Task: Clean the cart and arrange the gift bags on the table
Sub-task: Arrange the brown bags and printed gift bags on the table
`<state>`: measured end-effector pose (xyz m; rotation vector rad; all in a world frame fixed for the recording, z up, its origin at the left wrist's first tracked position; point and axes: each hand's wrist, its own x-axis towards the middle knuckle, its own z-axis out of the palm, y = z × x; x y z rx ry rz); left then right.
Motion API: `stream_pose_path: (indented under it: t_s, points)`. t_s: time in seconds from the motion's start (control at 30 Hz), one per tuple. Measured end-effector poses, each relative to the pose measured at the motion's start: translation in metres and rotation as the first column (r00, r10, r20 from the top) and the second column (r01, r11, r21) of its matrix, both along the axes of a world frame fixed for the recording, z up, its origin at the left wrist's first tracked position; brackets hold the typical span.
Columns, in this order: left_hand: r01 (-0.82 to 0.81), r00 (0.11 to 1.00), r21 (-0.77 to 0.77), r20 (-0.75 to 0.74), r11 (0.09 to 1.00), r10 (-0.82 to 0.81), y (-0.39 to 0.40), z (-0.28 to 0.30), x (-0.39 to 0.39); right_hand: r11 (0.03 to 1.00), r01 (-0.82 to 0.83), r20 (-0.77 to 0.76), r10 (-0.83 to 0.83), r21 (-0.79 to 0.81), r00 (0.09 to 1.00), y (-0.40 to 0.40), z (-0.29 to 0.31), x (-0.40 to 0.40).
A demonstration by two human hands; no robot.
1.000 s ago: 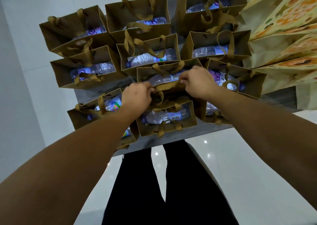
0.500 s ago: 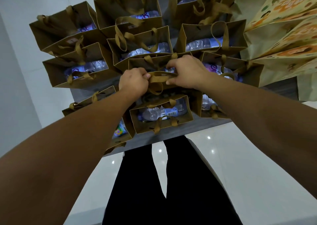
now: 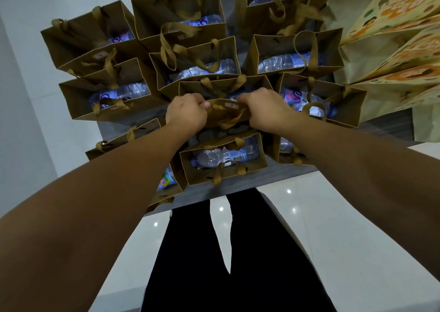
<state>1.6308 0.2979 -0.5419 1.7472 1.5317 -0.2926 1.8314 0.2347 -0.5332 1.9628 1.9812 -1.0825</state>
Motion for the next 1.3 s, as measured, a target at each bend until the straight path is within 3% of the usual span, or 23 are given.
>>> stream_pose_path:
  t_s: [0.1, 0.2, 0.27, 0.37, 0.47, 0.6, 1.13, 1.2, 1.3]
  points:
    - [-0.051, 0.999, -0.034, 0.013, 0.998, 0.051, -0.004, 0.004, -0.005, 0.940, 0.081, -0.031, -0.075, 0.331, 0.997, -0.019, 0.007, -0.004]
    - [-0.042, 0.999, -0.011, 0.010, 0.999, 0.042, -0.017, 0.015, -0.012, 0.846, -0.011, -0.142, 0.102, 0.534, 0.985, -0.061, 0.021, -0.017]
    - [-0.020, 1.000, 0.062, 0.003, 0.998, 0.020, -0.029, 0.021, -0.016, 0.880, -0.171, -0.156, 0.264, 0.443, 0.952, -0.091, 0.021, -0.028]
    - [0.030, 0.999, 0.146, 0.023, 0.989, -0.033, -0.047, 0.029, -0.023, 0.891, -0.446, -0.005, 0.448, 0.081, 0.894, -0.115, 0.012, -0.041]
    - [0.147, 0.986, 0.189, 0.050, 0.971, -0.159, -0.064, 0.028, -0.035, 0.962, -0.257, -0.021, 0.257, -0.087, 0.966, -0.105, 0.007, -0.044]
    - [0.234, 0.961, 0.219, 0.093, 0.947, -0.259, -0.071, 0.020, -0.043, 0.989, -0.049, -0.069, 0.039, -0.138, 0.997, -0.083, 0.007, -0.036]
    - [0.209, 0.975, 0.236, 0.025, 0.949, -0.221, -0.068, 0.019, -0.036, 0.963, 0.095, -0.223, -0.154, -0.252, 0.963, -0.077, 0.021, -0.039]
    - [0.201, 0.977, 0.207, 0.028, 0.958, -0.211, -0.071, 0.021, -0.035, 0.967, 0.119, -0.232, -0.171, -0.224, 0.958, -0.090, 0.019, -0.043]
    - [0.166, 0.984, 0.171, 0.033, 0.971, -0.174, -0.073, 0.023, -0.035, 0.907, 0.418, -0.344, -0.411, -0.057, 0.844, -0.113, 0.015, -0.048]
